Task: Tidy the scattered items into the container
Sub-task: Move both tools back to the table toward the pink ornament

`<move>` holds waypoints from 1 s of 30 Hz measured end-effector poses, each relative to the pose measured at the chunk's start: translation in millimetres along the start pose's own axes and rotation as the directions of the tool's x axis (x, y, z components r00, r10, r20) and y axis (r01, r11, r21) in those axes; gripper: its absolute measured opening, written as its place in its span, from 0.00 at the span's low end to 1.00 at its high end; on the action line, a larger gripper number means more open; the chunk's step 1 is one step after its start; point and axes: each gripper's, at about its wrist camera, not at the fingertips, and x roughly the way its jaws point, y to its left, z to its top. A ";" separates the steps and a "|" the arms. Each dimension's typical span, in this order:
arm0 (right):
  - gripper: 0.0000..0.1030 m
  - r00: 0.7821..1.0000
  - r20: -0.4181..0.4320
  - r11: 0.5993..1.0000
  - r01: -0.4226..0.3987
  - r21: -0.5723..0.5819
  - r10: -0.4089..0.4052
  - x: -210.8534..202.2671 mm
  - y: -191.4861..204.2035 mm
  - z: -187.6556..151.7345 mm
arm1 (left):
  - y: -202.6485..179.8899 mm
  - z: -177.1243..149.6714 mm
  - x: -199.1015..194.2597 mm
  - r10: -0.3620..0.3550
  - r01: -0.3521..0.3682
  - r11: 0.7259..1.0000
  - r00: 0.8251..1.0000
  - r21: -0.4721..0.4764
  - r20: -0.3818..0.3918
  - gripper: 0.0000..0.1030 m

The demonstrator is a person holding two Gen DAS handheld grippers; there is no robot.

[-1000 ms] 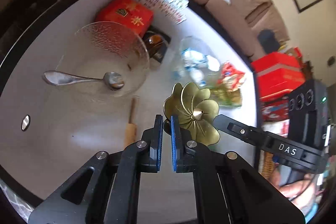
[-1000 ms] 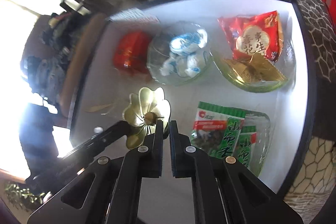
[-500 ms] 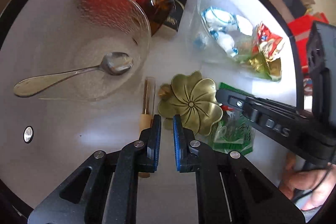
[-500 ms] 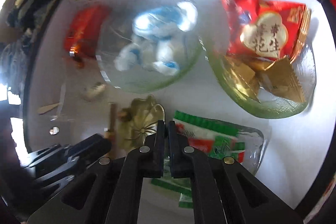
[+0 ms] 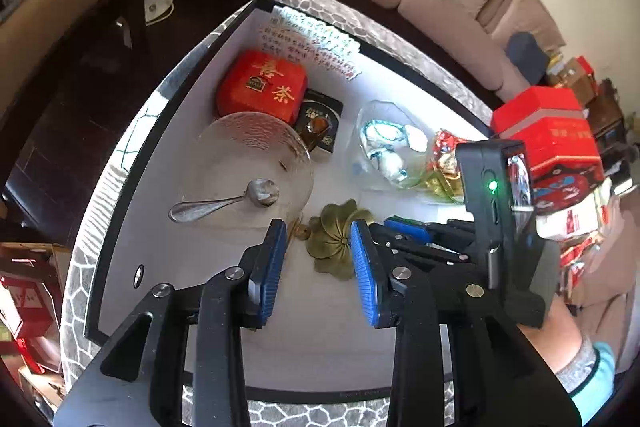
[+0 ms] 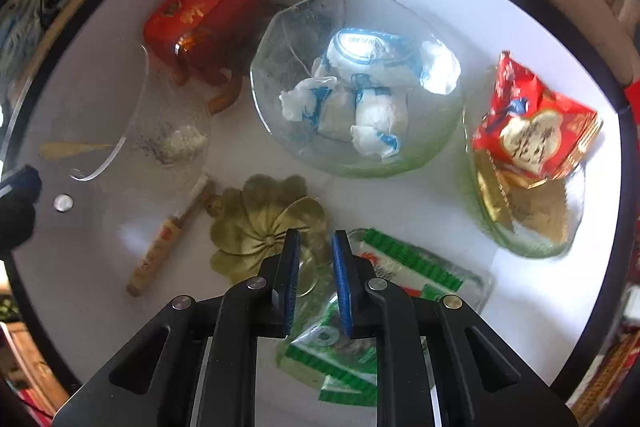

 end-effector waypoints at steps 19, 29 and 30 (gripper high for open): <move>0.18 0.962 0.230 0.985 -0.164 0.052 0.148 -123.6 -52.2 -56.9 | -81.6 -60.3 -16.6 -0.142 0.141 0.981 0.990 0.136 -0.002 0.64; 0.30 0.949 0.312 0.953 -0.060 0.297 -0.038 -171.6 -207.6 -184.2 | -219.1 -136.0 14.8 -0.234 0.237 0.924 0.971 0.300 -0.046 0.75; 0.30 0.948 0.317 0.938 -0.073 0.338 -0.040 -171.0 -227.1 -199.7 | -230.3 -140.6 22.1 -0.235 0.241 0.923 0.970 0.300 -0.055 0.75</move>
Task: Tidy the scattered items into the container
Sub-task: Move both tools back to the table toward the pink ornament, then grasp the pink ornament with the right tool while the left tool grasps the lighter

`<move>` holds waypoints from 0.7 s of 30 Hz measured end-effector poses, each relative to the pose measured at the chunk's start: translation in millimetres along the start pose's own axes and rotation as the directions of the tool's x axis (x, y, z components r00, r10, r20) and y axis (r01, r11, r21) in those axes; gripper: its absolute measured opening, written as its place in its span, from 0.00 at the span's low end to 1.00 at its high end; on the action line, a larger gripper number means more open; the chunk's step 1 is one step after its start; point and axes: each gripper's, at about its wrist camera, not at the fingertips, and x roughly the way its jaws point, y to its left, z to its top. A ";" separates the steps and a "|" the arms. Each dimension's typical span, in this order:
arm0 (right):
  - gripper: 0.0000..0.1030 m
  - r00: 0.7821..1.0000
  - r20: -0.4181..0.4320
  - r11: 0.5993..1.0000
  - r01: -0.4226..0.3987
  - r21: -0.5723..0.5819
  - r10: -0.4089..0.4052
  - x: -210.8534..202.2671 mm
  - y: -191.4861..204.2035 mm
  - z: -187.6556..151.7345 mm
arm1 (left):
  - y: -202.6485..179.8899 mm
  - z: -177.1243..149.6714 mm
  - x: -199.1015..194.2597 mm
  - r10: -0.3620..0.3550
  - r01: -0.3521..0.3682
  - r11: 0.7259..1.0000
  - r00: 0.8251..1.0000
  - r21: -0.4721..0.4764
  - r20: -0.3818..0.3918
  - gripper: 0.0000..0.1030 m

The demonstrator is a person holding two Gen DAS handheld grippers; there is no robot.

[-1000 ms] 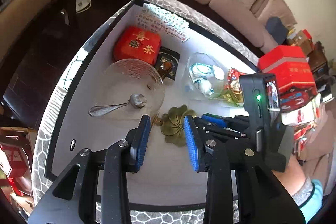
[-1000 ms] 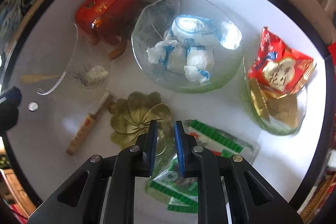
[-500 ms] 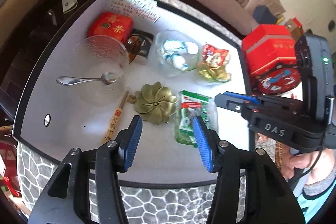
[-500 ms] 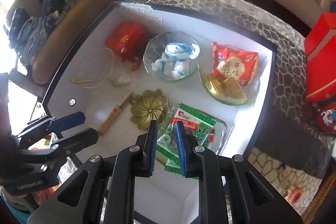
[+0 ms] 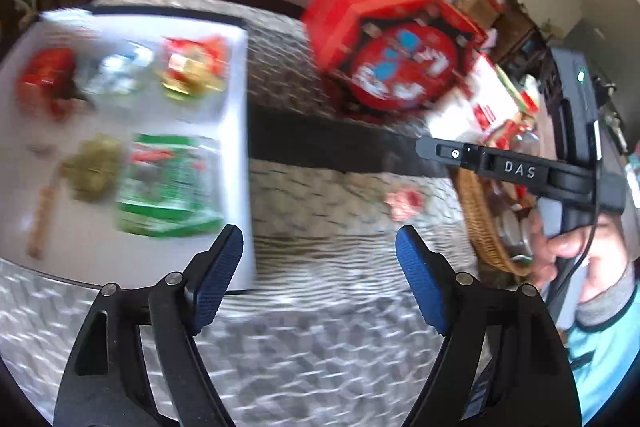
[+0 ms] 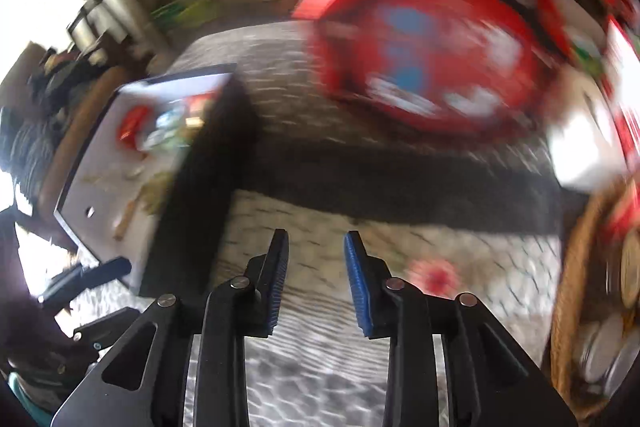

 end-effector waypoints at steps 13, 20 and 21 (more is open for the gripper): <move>0.50 0.997 0.075 0.976 -0.032 0.215 0.017 32.4 -128.5 -62.7 | -54.6 15.9 126.0 0.144 -0.150 0.983 0.988 -0.106 -0.060 0.89; 0.57 0.971 0.210 0.988 0.135 -0.081 -0.116 54.2 -90.5 -70.2 | -20.8 27.9 172.8 0.156 -0.188 0.942 0.979 -0.278 -0.133 0.89; 0.56 0.964 0.237 0.981 0.155 -0.118 -0.123 55.5 -84.4 -69.9 | -20.5 28.9 178.1 0.161 -0.194 0.940 0.978 -0.281 -0.136 0.89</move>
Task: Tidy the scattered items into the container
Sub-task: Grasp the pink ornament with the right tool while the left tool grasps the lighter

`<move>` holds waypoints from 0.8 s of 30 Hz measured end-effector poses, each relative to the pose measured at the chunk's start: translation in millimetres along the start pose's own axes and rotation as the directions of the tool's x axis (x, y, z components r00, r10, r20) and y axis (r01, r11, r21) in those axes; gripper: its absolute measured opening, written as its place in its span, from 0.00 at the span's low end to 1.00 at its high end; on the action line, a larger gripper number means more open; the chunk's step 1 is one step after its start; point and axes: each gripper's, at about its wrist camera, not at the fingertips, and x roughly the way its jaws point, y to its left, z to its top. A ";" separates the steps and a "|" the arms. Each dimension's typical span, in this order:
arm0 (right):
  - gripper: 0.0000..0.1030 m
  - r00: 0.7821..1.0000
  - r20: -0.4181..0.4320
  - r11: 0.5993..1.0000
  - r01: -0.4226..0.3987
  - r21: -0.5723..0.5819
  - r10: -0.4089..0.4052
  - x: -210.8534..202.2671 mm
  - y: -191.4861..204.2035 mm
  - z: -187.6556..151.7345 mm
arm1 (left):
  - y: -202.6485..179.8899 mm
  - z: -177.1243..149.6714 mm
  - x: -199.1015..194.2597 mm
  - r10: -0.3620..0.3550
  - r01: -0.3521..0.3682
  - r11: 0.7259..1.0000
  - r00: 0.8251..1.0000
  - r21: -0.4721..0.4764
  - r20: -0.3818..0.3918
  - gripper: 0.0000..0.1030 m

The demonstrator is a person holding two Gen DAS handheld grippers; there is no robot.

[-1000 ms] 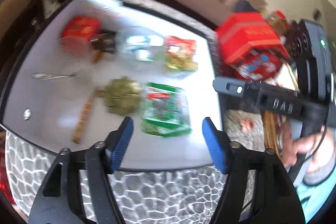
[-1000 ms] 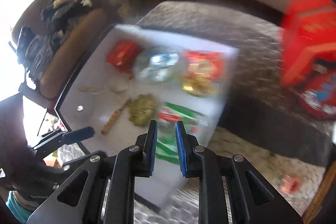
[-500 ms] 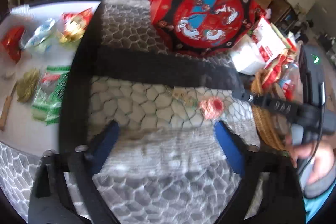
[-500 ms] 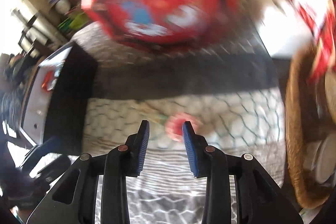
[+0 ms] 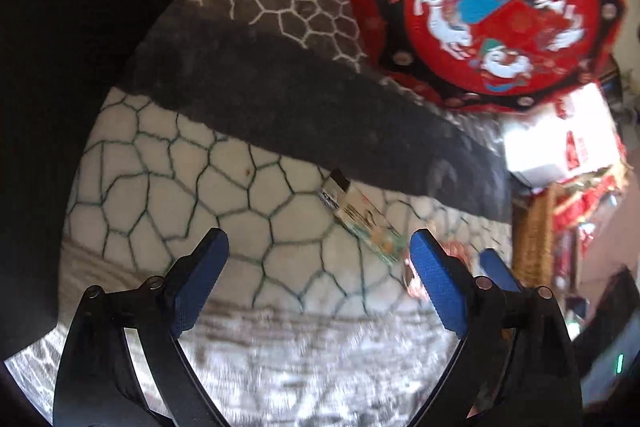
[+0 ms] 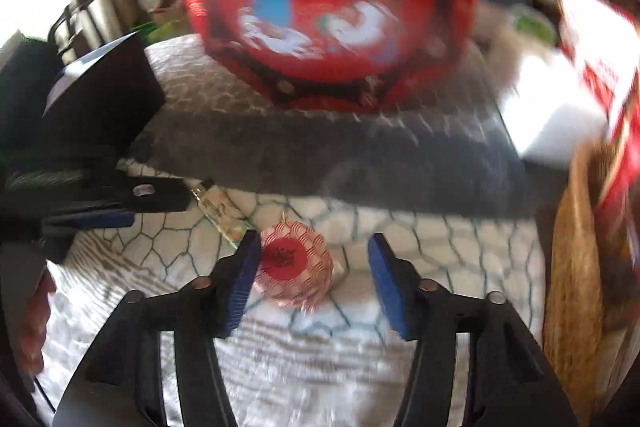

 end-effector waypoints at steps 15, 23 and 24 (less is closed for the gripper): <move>0.43 0.997 -0.071 0.993 -0.024 -0.117 0.015 5.5 3.0 -15.3 | -34.8 -4.7 25.6 0.131 -0.131 0.991 0.991 -0.001 0.011 0.91; 0.43 0.999 -0.052 0.997 -0.005 0.071 0.009 -42.0 -51.4 -29.4 | -70.6 -9.9 41.2 0.282 -0.285 0.958 0.957 0.042 0.067 0.60; 0.43 0.999 -0.047 0.997 -0.008 0.076 0.012 -44.6 -53.1 -30.0 | -74.6 -10.5 43.7 0.308 -0.311 0.949 0.949 0.050 0.073 0.61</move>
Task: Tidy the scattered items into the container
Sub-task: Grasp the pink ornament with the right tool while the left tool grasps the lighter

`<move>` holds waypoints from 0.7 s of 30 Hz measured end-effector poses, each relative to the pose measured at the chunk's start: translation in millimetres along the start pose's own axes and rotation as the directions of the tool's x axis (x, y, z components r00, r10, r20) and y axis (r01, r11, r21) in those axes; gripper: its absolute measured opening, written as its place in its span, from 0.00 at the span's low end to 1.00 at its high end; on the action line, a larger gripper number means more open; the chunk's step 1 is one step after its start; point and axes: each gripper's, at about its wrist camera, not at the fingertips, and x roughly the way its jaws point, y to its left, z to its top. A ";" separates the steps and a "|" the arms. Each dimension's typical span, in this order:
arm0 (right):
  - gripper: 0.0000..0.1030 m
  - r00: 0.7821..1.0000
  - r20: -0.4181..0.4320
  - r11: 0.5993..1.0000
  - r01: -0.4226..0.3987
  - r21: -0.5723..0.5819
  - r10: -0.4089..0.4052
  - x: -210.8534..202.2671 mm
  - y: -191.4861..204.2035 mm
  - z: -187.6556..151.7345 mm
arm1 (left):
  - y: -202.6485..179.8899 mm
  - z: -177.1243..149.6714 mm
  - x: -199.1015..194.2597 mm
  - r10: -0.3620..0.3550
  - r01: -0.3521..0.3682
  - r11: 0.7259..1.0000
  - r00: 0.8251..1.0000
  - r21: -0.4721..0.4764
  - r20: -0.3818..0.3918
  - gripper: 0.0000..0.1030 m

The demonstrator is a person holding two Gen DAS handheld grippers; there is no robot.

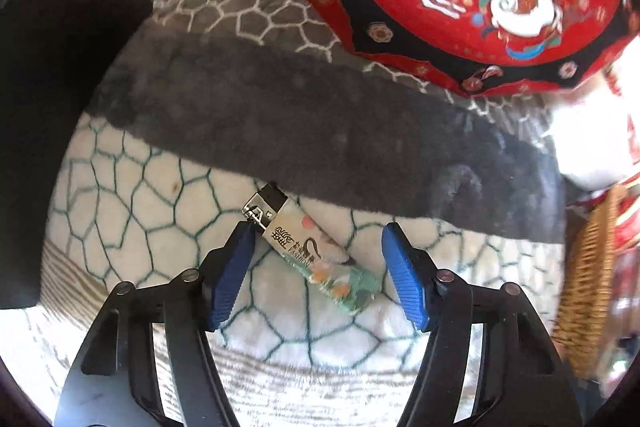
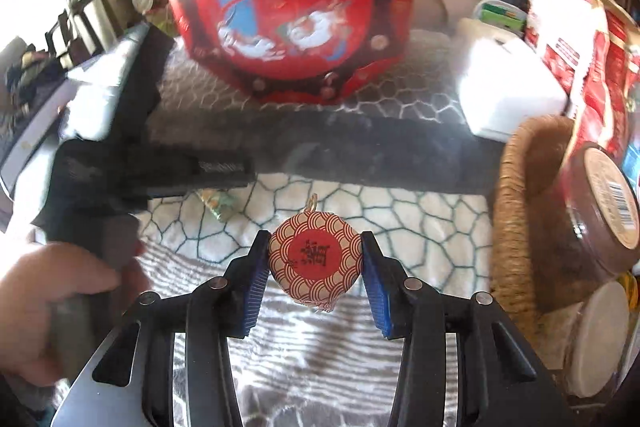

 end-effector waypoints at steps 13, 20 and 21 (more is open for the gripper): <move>0.43 0.999 0.020 0.999 -0.039 0.008 0.039 -11.4 -4.0 1.1 | 5.3 -24.7 -13.7 0.032 -0.047 0.988 0.994 0.148 0.101 0.21; 0.43 0.998 0.050 0.999 -0.046 -0.014 0.047 -30.7 11.1 16.6 | 22.1 -37.8 -64.9 -0.166 0.144 0.964 0.982 0.222 0.087 0.21; 0.43 0.997 0.055 0.999 -0.051 -0.017 0.052 -35.1 13.5 20.2 | 28.7 -39.6 -80.8 -0.209 0.184 0.952 0.975 0.243 0.081 0.21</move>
